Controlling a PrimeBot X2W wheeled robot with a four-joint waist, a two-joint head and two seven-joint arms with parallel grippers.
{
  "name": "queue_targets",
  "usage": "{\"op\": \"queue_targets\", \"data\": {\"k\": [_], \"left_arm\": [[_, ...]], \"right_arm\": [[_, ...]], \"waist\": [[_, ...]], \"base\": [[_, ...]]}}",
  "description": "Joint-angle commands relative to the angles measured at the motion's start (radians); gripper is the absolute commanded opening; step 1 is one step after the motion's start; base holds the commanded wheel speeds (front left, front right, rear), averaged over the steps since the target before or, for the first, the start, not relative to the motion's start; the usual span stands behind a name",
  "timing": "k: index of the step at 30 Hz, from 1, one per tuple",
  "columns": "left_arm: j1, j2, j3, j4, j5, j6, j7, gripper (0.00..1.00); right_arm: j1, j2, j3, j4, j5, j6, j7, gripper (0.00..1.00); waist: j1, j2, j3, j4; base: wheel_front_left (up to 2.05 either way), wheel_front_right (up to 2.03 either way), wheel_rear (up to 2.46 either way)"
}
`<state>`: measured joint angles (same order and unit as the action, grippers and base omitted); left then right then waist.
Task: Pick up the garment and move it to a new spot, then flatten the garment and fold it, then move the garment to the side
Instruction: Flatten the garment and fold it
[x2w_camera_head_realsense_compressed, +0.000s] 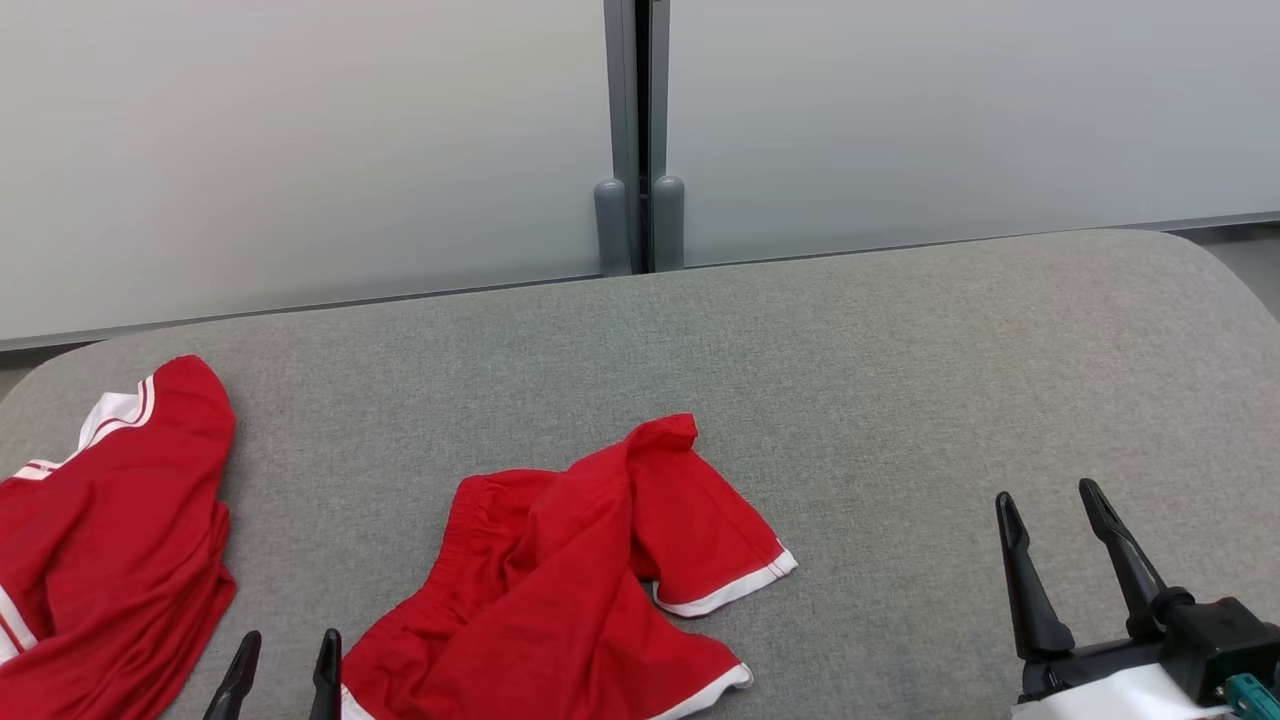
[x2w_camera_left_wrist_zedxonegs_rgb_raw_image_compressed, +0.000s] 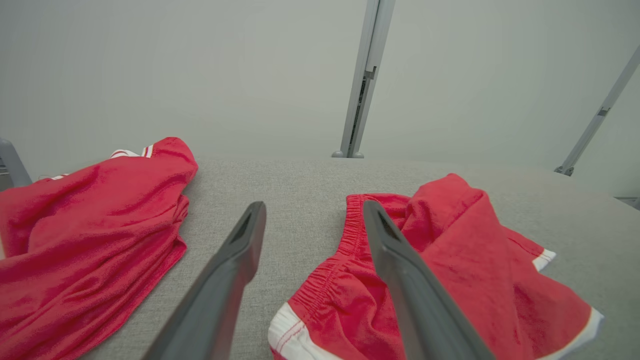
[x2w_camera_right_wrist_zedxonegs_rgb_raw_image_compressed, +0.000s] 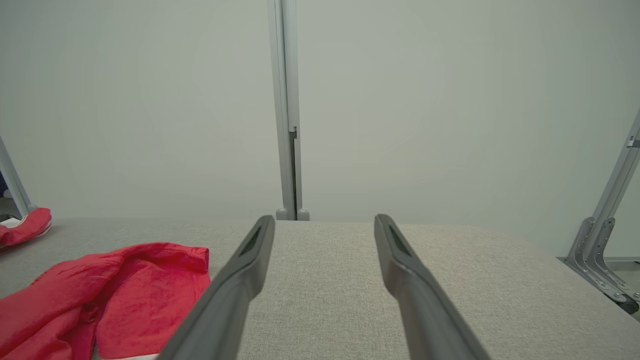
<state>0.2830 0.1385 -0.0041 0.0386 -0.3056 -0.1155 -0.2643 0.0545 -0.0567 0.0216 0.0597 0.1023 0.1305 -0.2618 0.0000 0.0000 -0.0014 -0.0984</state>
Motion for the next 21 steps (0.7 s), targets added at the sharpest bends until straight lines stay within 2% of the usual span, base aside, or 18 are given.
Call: {"op": "queue_targets", "data": {"k": [1, 6, 21], "left_arm": [[0.005, 0.0, 0.013, 0.003, 0.009, -0.007, 0.0, 1.0], [0.004, -0.021, 0.032, 0.003, 0.031, -0.016, 0.0, 1.0], [0.001, -0.016, 0.027, -0.014, 0.035, -0.015, 0.0, 1.0]], "right_arm": [[0.009, 0.0, -0.003, 0.005, -0.002, 0.0, -0.005, 1.0], [0.017, 0.003, -0.005, 0.021, 0.002, 0.0, -0.005, 1.0], [0.009, 0.004, -0.002, 0.035, 0.013, 0.0, -0.005, 1.0]], "waist": [[0.0, 0.0, -0.003, 0.002], [0.0, 0.0, -0.01, 0.012], [0.0, 0.0, -0.016, 0.032]], "base": [[0.0, 0.0, 0.0], [0.0, 0.0, 0.0], [0.0, 0.0, 0.0]]}}
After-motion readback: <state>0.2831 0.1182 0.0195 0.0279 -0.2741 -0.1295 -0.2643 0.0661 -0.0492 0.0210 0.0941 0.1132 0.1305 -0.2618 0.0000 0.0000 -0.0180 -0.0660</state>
